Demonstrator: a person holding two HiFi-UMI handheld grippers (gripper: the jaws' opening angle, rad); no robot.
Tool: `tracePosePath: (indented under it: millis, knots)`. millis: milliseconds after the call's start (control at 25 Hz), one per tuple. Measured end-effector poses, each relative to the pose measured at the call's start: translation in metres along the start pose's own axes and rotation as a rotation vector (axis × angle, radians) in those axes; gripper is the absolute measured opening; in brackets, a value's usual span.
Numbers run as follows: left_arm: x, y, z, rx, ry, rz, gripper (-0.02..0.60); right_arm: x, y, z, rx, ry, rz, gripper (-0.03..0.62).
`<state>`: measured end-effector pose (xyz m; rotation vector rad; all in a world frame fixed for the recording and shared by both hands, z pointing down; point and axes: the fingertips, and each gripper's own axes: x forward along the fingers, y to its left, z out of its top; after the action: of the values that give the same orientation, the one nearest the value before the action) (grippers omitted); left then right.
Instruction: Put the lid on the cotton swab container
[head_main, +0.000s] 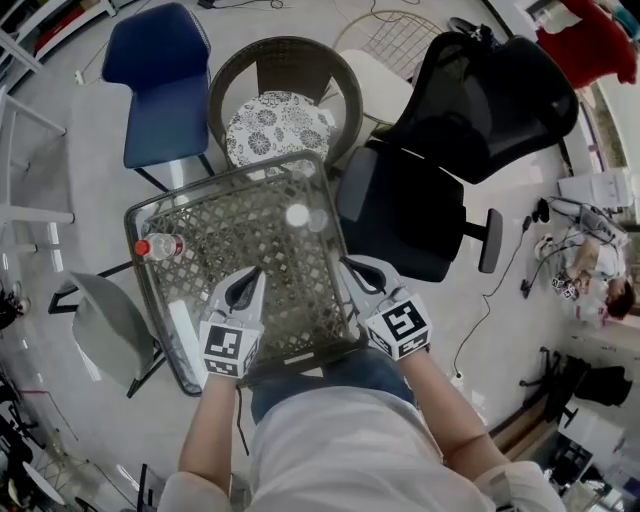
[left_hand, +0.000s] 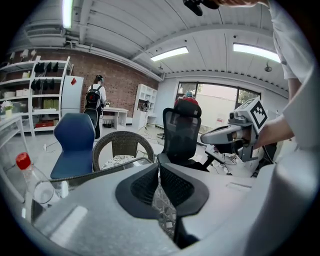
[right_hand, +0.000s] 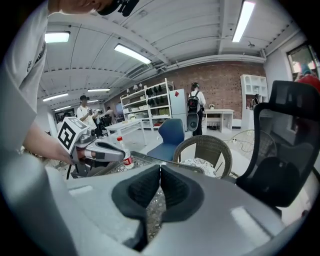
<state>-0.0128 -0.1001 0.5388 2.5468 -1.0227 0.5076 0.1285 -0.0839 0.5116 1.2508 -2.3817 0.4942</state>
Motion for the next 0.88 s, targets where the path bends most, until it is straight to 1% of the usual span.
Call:
tracePosePath:
  millis: [360,400,480,520,680,800,880]
  knots:
    - [0.070,0.002,-0.042,-0.025,0.105,-0.028,0.014,0.045,-0.040,-0.038,0.006,0.097,0.040,0.005]
    - [0.076,0.003,-0.047,-0.028,0.118,-0.028,0.031,0.048,-0.044,-0.042,0.010,0.107,0.041,0.005]
    - [0.089,0.006,-0.056,-0.034,0.144,-0.029,0.104,0.054,-0.050,-0.049,0.019,0.121,0.047,0.008]
    - [0.095,0.006,-0.061,-0.036,0.155,-0.030,0.120,0.057,-0.052,-0.052,0.022,0.126,0.053,0.015]
    - [0.119,0.008,-0.081,-0.029,0.194,-0.040,0.146,0.071,-0.059,-0.068,0.021,0.153,0.059,0.020]
    - [0.133,0.010,-0.094,-0.021,0.221,-0.047,0.172,0.081,-0.060,-0.081,0.015,0.187,0.058,0.048]
    - [0.142,0.012,-0.105,-0.010,0.242,-0.050,0.178,0.086,-0.061,-0.091,0.019,0.208,0.062,0.048]
